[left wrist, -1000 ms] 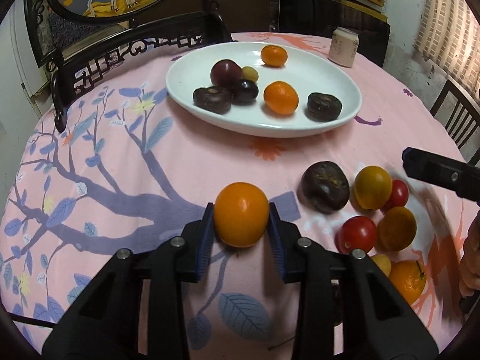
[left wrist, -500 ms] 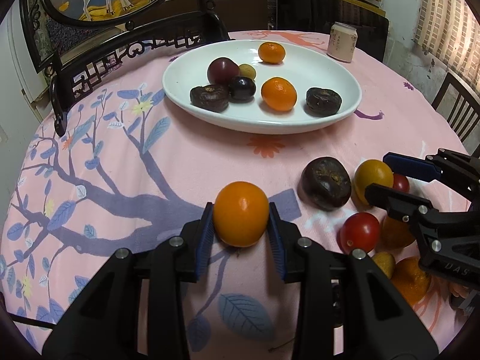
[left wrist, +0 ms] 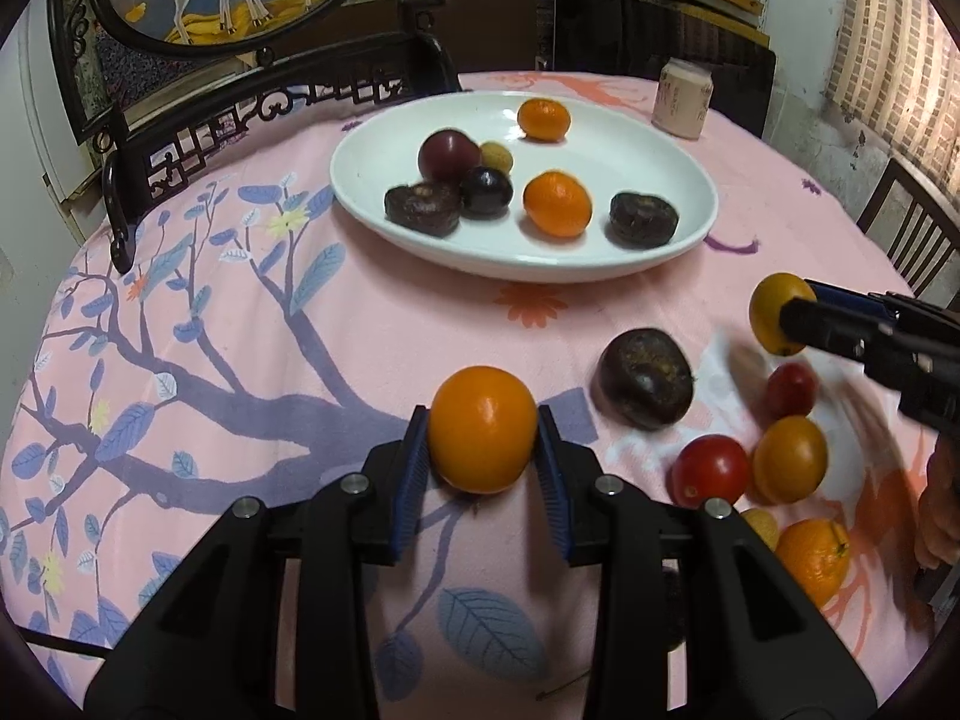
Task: Organize fruits
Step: 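Grasp a small yellow round fruit with the right tool while the left tool holds the orange, then carry both held fruits onto the white plate and open both tools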
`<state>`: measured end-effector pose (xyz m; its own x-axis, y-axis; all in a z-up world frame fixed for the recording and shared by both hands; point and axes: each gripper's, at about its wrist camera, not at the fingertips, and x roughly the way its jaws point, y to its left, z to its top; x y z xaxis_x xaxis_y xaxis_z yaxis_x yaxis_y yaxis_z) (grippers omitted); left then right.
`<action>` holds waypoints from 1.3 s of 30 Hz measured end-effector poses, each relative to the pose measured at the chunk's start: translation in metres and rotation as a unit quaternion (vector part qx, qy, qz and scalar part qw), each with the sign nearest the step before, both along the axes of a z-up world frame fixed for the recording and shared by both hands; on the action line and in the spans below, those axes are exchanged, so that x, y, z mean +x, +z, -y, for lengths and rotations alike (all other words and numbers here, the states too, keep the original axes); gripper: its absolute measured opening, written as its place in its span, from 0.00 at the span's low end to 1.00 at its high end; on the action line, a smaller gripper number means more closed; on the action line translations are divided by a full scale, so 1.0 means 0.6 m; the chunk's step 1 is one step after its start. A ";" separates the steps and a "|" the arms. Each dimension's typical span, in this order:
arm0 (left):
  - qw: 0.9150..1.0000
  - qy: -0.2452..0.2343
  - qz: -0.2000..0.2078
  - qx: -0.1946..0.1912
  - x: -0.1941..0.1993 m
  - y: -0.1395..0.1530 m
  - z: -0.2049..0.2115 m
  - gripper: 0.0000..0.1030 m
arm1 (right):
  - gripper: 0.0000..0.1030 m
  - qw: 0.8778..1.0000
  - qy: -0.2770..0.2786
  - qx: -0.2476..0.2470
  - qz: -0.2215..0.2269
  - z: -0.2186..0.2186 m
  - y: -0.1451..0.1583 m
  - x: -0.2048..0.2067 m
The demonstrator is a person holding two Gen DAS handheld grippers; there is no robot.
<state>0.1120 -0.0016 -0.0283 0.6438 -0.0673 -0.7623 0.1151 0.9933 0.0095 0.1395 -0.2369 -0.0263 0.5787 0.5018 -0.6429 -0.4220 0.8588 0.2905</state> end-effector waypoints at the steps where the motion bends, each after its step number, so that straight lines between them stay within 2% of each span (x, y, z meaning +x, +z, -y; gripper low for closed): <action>1: 1.000 -0.001 0.003 0.000 -0.001 0.003 0.000 0.34 | 0.33 1.000 -0.002 0.005 0.002 0.002 0.004 -0.001; 9: 0.999 -0.009 0.032 -0.025 0.002 0.043 0.009 0.34 | 0.33 0.999 -0.012 0.028 0.016 0.001 0.032 0.004; 16: 0.998 0.002 0.052 -0.023 0.090 0.092 0.039 0.34 | 0.33 0.998 -0.033 0.049 0.013 -0.034 0.066 0.097; 18: 0.998 0.012 0.054 -0.020 0.114 0.091 0.043 0.43 | 0.34 0.997 -0.039 0.063 0.005 -0.043 0.058 0.133; 19: 0.998 0.020 0.055 -0.021 0.125 0.089 0.042 0.61 | 0.36 0.997 -0.039 0.067 -0.003 -0.045 0.052 0.145; 20: 0.997 0.030 0.059 -0.026 0.130 0.087 0.036 0.70 | 0.48 0.996 -0.044 0.070 -0.013 -0.043 0.042 0.156; 22: 0.997 0.031 0.056 -0.034 0.132 0.082 0.024 0.70 | 0.58 0.996 -0.050 0.076 -0.005 -0.033 0.037 0.152; 28: 0.996 0.044 0.047 -0.067 0.116 0.074 -0.017 0.70 | 0.58 0.994 -0.053 0.096 0.001 0.005 0.050 0.122; 33: 0.996 0.044 0.041 -0.062 0.082 0.062 -0.020 0.71 | 0.58 0.994 -0.056 0.091 -0.003 0.024 0.043 0.075; 36: 0.997 0.037 0.036 -0.053 0.057 0.053 -0.012 0.79 | 0.58 0.995 -0.059 0.084 -0.001 0.038 0.035 0.041; 39: 0.999 0.022 0.037 -0.034 0.033 0.047 0.006 0.80 | 0.63 0.994 -0.072 0.078 0.001 0.052 0.030 0.018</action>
<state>0.1317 -0.0053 0.0001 0.7010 -0.0872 -0.7078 0.0726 0.9961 -0.0509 0.1505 -0.2682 -0.0085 0.6526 0.5075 -0.5627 -0.2989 0.8548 0.4243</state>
